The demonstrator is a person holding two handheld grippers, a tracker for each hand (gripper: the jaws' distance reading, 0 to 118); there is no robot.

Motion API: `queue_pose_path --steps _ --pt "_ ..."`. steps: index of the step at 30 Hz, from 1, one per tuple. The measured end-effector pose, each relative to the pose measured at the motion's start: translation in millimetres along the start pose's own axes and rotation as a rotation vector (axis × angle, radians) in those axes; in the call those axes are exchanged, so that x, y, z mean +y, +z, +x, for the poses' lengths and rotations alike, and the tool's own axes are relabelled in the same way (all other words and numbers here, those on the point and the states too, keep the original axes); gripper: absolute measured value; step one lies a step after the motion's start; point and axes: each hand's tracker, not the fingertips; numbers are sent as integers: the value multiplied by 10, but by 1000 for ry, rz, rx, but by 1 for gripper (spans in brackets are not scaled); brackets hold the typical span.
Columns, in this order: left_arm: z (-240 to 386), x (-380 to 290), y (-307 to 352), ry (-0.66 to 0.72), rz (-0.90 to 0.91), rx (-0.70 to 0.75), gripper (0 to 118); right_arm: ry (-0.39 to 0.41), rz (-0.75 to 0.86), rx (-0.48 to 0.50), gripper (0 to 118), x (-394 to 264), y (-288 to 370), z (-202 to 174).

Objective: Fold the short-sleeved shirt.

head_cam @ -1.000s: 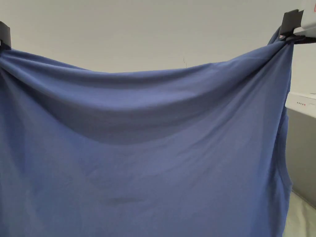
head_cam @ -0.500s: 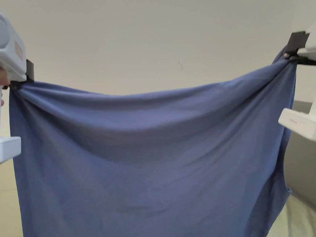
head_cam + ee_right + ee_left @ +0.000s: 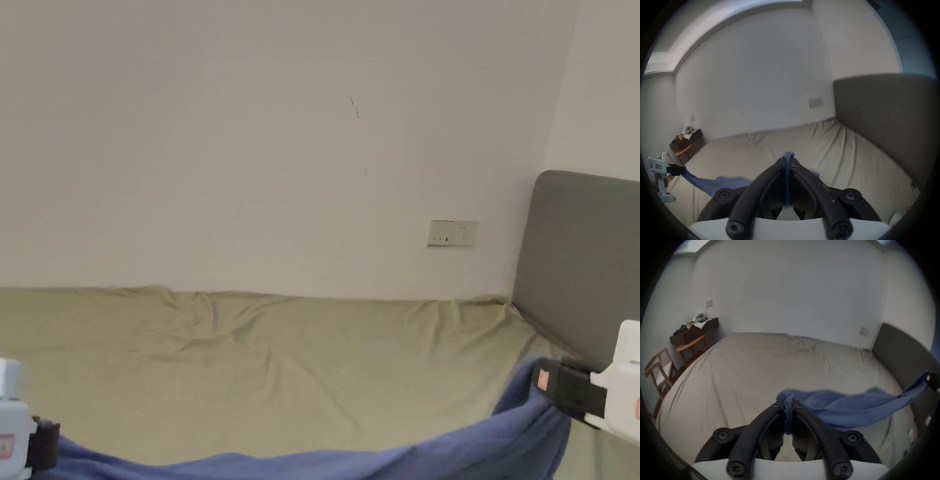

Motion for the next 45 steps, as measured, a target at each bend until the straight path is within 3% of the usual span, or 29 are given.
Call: queue_pose_path --steps 4,11,15,18,22,26,37,38,39,41,42,43,45 --pt "66 -715 239 -95 -102 17 8 -23 -160 -3 6 -742 332 199" --pt "-256 -1426 853 49 -131 -30 8 -81 -261 -10 6 -1667 1200 277" --pt "-382 -1806 1248 59 -105 26 8 -200 -273 15 6 -2001 1711 323" --pt "-485 -2098 1529 39 -95 67 8 -188 -268 -1 6 -2222 2055 338" --pt "-681 -2455 1801 112 -119 104 8 -178 -303 -56 6 -2483 2378 407" --pt "-848 -2822 2038 182 -154 102 8 -228 -340 -77 6 -2755 2607 517" --pt "-859 -3333 1925 211 -260 143 8 -121 -463 -152 7 -3224 2760 336" --pt "-853 -3351 1892 211 -266 144 16 -115 -466 -154 10 -3247 2732 330" --pt "-845 -3374 1859 206 -277 147 38 -107 -480 -159 26 -3247 2703 329" --pt "-818 -3424 1863 173 -334 158 82 -73 -545 -183 68 -3285 2641 346" --pt "-821 -3452 1873 172 -345 159 92 -70 -553 -184 81 -3311 2632 356" --pt "-818 -3470 1934 172 -343 162 88 -71 -557 -185 89 -3310 2652 355" --pt "-812 -3451 2116 180 -313 171 76 -96 -556 -184 91 -3258 2745 341"
